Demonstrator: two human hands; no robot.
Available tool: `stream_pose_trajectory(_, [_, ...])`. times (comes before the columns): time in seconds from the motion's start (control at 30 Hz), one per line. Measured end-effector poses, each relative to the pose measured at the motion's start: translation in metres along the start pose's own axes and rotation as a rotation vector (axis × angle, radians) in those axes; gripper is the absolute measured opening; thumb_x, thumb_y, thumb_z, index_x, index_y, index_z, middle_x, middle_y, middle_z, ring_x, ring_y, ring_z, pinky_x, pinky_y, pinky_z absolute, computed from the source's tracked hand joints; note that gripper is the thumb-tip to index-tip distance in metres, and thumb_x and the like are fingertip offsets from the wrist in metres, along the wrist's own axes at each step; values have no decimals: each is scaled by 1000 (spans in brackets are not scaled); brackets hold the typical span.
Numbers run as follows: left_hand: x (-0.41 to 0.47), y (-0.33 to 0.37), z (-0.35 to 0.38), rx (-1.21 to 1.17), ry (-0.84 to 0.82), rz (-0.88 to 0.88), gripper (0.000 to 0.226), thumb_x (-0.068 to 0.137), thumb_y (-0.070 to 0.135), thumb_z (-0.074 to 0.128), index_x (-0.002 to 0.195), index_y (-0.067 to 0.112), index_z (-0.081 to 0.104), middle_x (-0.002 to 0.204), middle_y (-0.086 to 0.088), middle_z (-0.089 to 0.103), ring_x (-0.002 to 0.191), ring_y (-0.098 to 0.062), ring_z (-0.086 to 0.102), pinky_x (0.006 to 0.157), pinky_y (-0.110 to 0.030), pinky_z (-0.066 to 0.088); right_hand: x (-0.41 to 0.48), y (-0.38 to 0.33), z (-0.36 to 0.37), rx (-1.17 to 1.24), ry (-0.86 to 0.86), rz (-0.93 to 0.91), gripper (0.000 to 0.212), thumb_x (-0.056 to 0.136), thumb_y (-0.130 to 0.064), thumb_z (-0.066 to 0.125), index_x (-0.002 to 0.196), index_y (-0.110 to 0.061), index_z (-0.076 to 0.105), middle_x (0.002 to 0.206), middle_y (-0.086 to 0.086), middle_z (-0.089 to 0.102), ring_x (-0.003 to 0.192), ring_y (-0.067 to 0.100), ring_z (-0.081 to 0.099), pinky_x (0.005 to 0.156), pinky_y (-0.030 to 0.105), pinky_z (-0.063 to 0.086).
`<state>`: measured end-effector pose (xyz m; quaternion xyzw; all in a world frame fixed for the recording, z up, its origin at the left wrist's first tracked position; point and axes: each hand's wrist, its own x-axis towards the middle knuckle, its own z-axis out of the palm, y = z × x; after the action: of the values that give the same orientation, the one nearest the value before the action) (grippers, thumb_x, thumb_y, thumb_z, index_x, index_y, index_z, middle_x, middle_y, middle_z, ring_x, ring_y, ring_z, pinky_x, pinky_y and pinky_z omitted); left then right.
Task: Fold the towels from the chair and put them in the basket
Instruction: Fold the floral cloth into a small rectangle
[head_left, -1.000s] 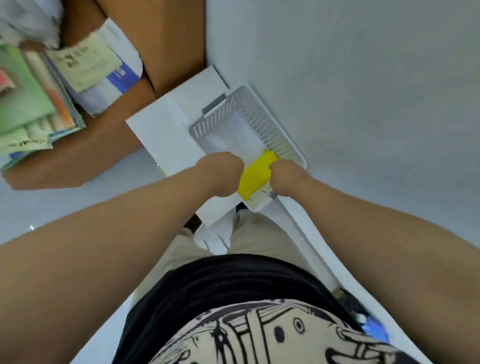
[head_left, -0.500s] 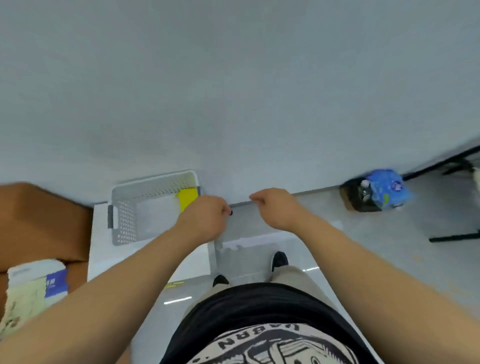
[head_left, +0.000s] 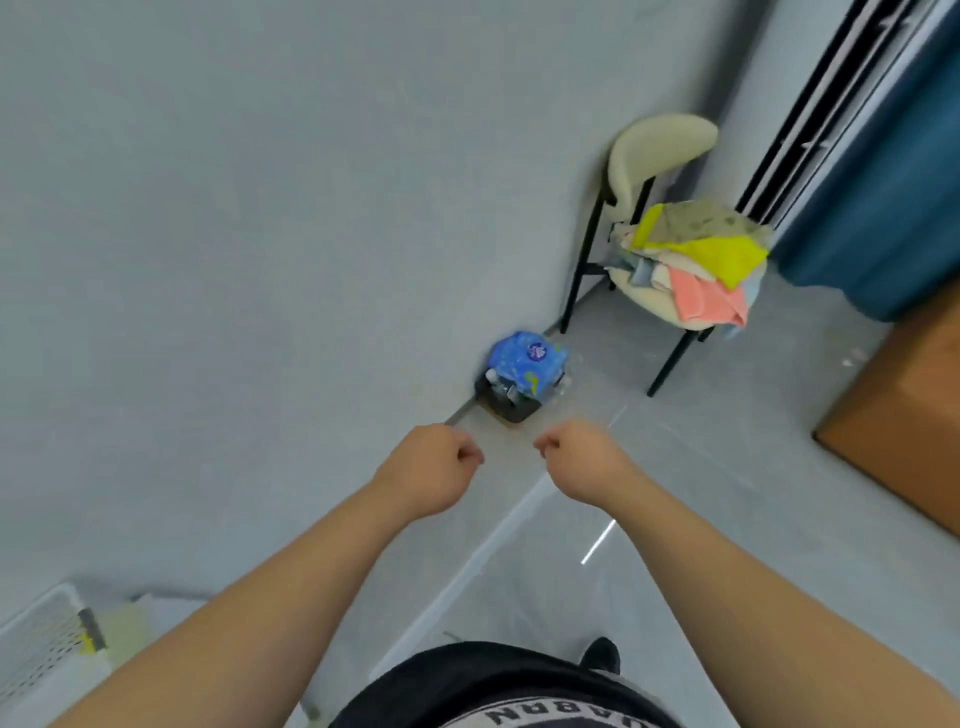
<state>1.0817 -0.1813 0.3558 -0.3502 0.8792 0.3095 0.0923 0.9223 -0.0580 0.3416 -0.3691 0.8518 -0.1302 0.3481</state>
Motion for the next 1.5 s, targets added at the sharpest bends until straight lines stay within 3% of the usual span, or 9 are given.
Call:
stream_pose_trajectory(0.1, [45,78,27,-110,-56,-48,19,93,21,61,101,22,78,100,0,76,95,-20,71,81,-28,53,-3,75,-62,30,17,67,38,98,-9,45,129,-16,66,135,3,62,127,23,55,107,30,42])
stream_pose_trajectory(0.43, [220,255,65,-143,-117,14,14,93,21,62,88,26,74,91,11,73,82,-10,70,84,-29,55,74,237,-215,142,57,174,41,100,-9,41,133,-18,63,138,2,60,127,23,55,107,35,44])
stream_pose_trajectory(0.57, [319,307,77,-218,-110,0,14,95,22,61,86,26,71,83,9,71,76,-10,69,60,-21,50,138,290,-285,65,72,180,39,99,-12,44,133,-16,63,139,2,60,127,25,55,106,34,45])
stream_pose_trajectory(0.67, [401,352,85,-305,-136,-21,14,93,19,62,85,19,73,87,3,74,76,-15,72,75,-32,58,186,329,-349,-30,62,212,38,97,-11,45,129,-16,66,133,4,64,120,26,59,99,33,48])
stream_pose_trajectory(0.83, [510,441,81,-314,-217,-14,18,87,12,60,84,-1,73,86,-11,75,81,-25,72,77,-37,57,245,385,-451,-116,67,249,34,97,-13,46,122,-13,69,127,8,67,116,29,61,98,35,49])
stream_pose_trajectory(1.07, [647,526,90,-286,-238,6,13,87,10,60,80,20,65,77,-3,62,65,-16,58,75,-40,55,366,453,-543,-143,-12,170,31,97,-14,48,118,-11,70,122,12,67,112,32,62,89,33,49])
stream_pose_trajectory(1.23, [739,555,121,-364,-164,-188,12,87,10,61,80,13,69,82,-13,72,69,-17,62,83,-42,55,499,508,-586,-227,-106,40,23,88,-6,51,66,-10,55,74,9,56,81,33,56,59,31,40])
stream_pose_trajectory(1.33, [773,568,139,-516,-70,-427,6,82,13,61,78,12,65,78,-17,68,68,-27,65,79,-46,56,569,522,-613,-399,-283,-96,35,90,-1,48,60,-14,37,67,5,42,79,23,38,50,27,22])
stream_pose_trajectory(1.5, [790,603,156,-783,60,-769,14,89,7,56,87,4,69,91,-22,73,71,-31,67,67,-37,53,644,532,-643,-592,-473,-229,35,91,-4,50,59,-13,36,66,7,40,77,24,44,46,29,22])
